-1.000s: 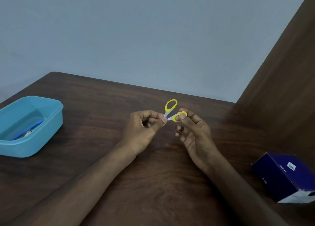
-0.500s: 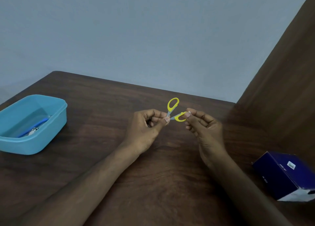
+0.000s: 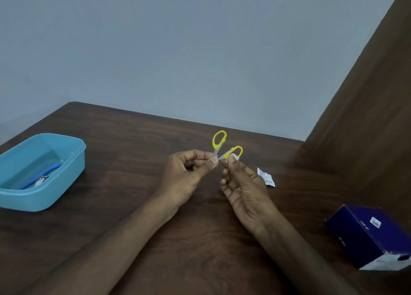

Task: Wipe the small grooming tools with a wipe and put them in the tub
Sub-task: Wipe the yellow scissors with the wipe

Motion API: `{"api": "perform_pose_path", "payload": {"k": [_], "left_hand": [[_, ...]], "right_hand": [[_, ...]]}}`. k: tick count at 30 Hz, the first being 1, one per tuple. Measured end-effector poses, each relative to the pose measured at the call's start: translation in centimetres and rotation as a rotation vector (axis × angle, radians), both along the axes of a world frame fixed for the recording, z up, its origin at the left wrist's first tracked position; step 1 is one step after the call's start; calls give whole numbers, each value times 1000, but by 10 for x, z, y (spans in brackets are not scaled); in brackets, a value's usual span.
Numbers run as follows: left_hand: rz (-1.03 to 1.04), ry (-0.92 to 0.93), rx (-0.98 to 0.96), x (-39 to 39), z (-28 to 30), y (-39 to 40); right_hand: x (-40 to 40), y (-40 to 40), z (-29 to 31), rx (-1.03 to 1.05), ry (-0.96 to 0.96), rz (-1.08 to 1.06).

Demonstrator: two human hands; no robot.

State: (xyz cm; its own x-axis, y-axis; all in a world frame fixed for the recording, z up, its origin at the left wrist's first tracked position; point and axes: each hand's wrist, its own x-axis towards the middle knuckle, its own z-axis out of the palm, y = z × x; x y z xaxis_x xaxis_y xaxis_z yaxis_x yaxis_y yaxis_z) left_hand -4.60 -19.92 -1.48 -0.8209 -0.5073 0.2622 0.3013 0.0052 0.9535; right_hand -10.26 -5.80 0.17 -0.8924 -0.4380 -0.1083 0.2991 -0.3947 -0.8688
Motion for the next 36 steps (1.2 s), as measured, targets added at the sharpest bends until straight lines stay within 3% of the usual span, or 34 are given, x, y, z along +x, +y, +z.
{"api": "perform_pose_path", "payload": {"k": [8,12,21,28,36], "left_hand": [[-67,-32,-75,3,2,2],[-60,-53,-118,1,1,2],[-103,-77,-256,2,-4,0],[-65,-56,-283,2,-6,-1],[-77,-45,-326,2,-7,-1]], "right_hand": [[-4,5,3,70,49,50],[-15,15,8,96,117,-33],[-31,39,22,306,482,-58],[-16,23,6,270,307,8],[-20,25,6,275,267,33]]}}
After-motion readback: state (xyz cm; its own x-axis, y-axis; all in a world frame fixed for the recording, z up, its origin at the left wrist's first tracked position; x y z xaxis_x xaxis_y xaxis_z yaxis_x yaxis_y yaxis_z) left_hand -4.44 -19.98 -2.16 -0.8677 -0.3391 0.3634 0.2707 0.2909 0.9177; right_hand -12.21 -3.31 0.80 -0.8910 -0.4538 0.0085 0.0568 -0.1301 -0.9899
